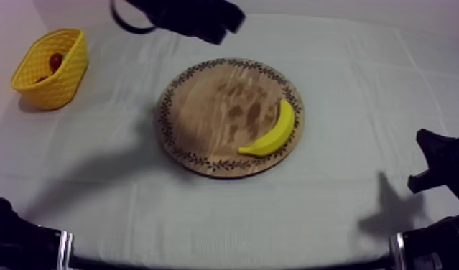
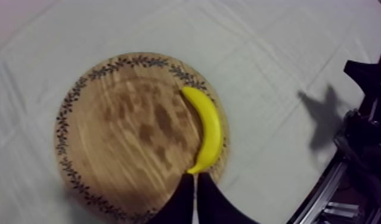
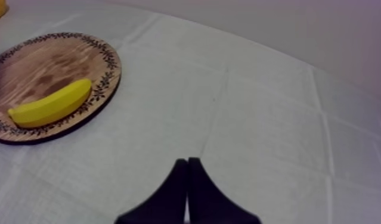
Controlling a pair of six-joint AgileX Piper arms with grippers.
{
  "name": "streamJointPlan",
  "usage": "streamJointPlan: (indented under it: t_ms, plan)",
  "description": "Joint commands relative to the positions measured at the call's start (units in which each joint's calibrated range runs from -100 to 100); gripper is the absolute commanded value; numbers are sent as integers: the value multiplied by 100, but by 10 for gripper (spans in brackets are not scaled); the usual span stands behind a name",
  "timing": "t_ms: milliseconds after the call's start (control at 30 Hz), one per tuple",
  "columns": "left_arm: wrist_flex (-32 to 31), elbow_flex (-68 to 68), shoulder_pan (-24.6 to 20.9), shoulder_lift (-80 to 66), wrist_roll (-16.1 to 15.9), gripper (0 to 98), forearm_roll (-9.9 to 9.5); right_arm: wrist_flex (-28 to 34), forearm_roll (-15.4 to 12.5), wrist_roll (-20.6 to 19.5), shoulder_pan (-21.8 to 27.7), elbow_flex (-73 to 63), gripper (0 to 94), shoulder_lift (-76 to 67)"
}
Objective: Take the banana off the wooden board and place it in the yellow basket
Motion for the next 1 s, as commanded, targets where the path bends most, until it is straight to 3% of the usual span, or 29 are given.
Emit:
streamJointPlan:
  t_ms: [0,100,367,500,667,967]
  plan:
    - [10,-224,58,343,7,13,61,2,0,1,1,-3,2,3]
    - [3,-383,117,621,26,106,152,2,0,1,1,-3,2,3]
    - [-314,-235,275,874,48,625,179,2,0,1,1,-3,2,3]
    - [-373,-187,291,947,89,797,158,2,0,1,1,-3,2,3]
    - [-409,-307,308,1255,90,880,174,2,0,1,1,-3,2,3]
    - [-469,-881,365,2280,-74,884,302,2,0,1,1,-3,2,3]
